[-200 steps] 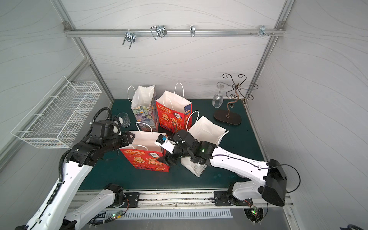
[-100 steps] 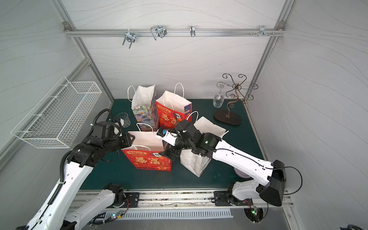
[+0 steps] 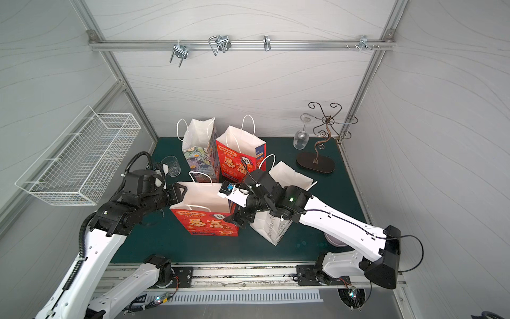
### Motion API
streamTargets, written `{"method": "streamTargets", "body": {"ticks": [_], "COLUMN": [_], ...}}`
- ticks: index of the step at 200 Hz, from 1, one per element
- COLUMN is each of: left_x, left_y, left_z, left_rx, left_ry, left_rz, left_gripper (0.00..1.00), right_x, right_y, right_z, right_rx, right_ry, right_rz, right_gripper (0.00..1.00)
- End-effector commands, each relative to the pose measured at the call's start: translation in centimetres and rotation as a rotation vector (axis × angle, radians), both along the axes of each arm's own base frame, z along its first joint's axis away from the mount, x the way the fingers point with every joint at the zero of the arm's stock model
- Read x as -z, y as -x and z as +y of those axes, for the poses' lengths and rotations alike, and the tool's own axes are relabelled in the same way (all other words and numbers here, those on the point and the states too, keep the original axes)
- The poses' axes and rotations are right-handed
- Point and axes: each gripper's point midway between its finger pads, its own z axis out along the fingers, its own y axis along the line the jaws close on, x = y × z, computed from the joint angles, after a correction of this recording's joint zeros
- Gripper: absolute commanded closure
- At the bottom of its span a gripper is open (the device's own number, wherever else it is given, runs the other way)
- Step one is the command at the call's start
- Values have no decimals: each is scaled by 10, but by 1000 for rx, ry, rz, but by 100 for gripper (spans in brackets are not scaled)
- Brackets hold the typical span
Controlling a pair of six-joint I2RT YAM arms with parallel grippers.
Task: Put away the paper bag
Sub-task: Press the paper bag at the center of the board.
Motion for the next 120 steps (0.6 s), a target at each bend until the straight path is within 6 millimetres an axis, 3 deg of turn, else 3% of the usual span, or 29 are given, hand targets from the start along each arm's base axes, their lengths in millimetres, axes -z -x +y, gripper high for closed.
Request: {"method": "streamTargets", "body": {"ticks": [1, 23, 51, 83, 104, 120], "left_x": [-55, -87, -108, -107, -90, -77], "left_y": [-5, 4, 38, 82, 107, 113], "left_z": [14, 16, -17, -27, -40, -49], "left_rx": [-30, 69, 446, 720, 922, 994], "left_ry": [-61, -175, -321, -483, -483, -431], "left_rz": [-189, -309, -464, -517, -480, -435], "left_gripper": [48, 43, 33, 24, 15, 11], "right_x": [9, 10, 6, 3, 0, -4], "right_y": [2, 2, 3, 4, 3, 5], "right_z": [10, 15, 17, 14, 11, 7], "right_rx": [0, -12, -24, -40, -31, -31], "right_ry": [-9, -26, -63, -60, -49, -44], "right_rz": [51, 52, 34, 11, 0, -8], "right_gripper": [12, 15, 15, 15, 15, 15]}}
